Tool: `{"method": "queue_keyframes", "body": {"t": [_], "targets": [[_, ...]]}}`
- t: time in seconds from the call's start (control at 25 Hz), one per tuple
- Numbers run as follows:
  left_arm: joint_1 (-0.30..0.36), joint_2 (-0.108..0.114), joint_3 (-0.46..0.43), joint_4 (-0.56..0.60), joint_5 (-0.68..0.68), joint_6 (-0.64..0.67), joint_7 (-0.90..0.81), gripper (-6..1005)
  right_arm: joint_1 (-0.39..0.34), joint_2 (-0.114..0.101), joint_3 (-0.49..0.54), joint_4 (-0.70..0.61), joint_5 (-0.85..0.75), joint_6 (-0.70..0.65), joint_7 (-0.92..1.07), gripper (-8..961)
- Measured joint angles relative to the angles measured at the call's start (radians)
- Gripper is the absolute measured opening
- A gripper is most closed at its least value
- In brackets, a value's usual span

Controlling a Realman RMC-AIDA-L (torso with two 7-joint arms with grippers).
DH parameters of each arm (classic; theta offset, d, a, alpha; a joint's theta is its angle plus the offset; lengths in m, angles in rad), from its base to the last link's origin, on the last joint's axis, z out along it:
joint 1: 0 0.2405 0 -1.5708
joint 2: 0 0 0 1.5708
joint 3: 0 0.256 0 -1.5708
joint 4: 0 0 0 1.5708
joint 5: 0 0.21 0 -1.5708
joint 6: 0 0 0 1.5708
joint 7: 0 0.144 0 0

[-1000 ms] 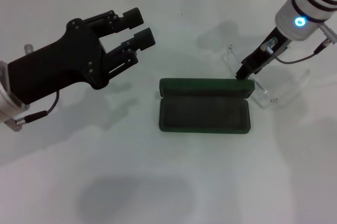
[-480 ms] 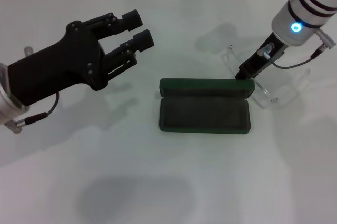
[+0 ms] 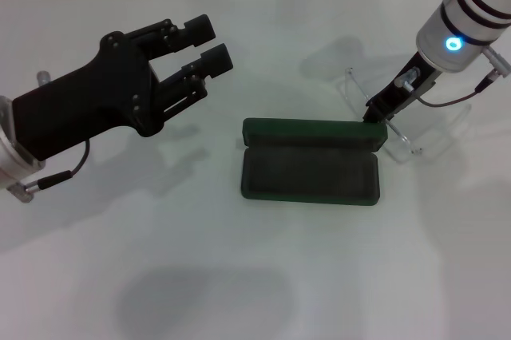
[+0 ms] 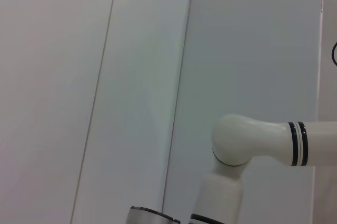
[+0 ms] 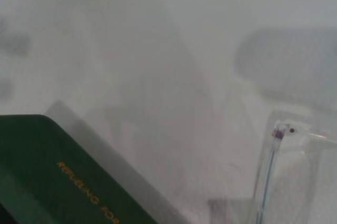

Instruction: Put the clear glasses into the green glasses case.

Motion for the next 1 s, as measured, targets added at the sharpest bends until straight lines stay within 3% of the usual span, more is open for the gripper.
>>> {"method": "queue_keyframes", "body": {"t": [0.52,1.0], "targets": [[0.003,0.000,0.000,-0.002,0.000,0.000,0.000,424,-0.003,-0.003,0.000,-0.014,-0.005,0.007,-0.006,165],[0.004,-0.001,-0.011,-0.004,0.000,0.001,-0.001,421,-0.029,-0.005,-0.001,-0.046,-0.011,0.026,-0.029,144]]}}
